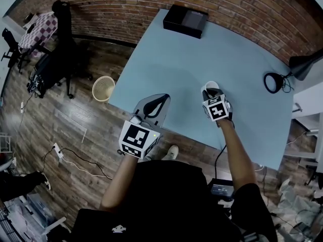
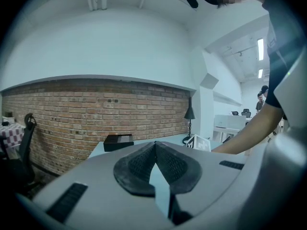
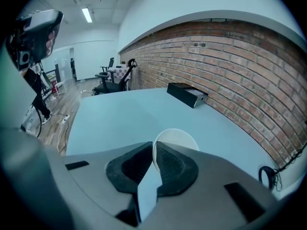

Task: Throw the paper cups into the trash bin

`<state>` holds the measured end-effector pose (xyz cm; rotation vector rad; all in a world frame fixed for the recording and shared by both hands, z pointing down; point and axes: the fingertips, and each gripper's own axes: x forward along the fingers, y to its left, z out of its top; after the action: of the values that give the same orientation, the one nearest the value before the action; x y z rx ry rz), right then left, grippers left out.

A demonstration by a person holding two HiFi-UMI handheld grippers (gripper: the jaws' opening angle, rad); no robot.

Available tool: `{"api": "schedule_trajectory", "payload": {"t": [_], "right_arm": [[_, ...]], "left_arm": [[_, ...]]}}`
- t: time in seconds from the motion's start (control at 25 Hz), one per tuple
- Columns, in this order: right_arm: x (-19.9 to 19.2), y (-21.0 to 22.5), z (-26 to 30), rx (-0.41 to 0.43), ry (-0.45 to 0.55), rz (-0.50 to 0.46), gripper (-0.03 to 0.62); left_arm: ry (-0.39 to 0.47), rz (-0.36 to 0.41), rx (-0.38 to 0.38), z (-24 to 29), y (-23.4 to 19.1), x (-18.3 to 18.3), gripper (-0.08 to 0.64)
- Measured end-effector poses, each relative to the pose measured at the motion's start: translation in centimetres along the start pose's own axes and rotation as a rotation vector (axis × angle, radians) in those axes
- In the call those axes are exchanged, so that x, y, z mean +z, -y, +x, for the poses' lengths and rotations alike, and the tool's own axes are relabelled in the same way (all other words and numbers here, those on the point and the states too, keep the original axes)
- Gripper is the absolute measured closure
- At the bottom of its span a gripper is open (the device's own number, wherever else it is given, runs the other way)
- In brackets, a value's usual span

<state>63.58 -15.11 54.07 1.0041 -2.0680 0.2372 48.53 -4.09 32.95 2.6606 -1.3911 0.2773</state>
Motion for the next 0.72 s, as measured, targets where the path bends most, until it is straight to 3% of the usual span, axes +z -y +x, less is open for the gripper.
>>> {"api": "schedule_trajectory", "payload": {"t": [0.36, 0.72], "right_arm": [[6.0, -3.1, -1.2, 0.063, 0.158, -0.015, 0.565], [14.4, -9.7, -2.3, 0.168, 0.316, -0.072, 0.565]], "left_arm": [[0.018, -0.017, 0.078, -2.1, -1.5, -0.5, 0.56], [0.032, -0.037, 0.198, -6.6, -5.3, -0.6, 0.56]]}}
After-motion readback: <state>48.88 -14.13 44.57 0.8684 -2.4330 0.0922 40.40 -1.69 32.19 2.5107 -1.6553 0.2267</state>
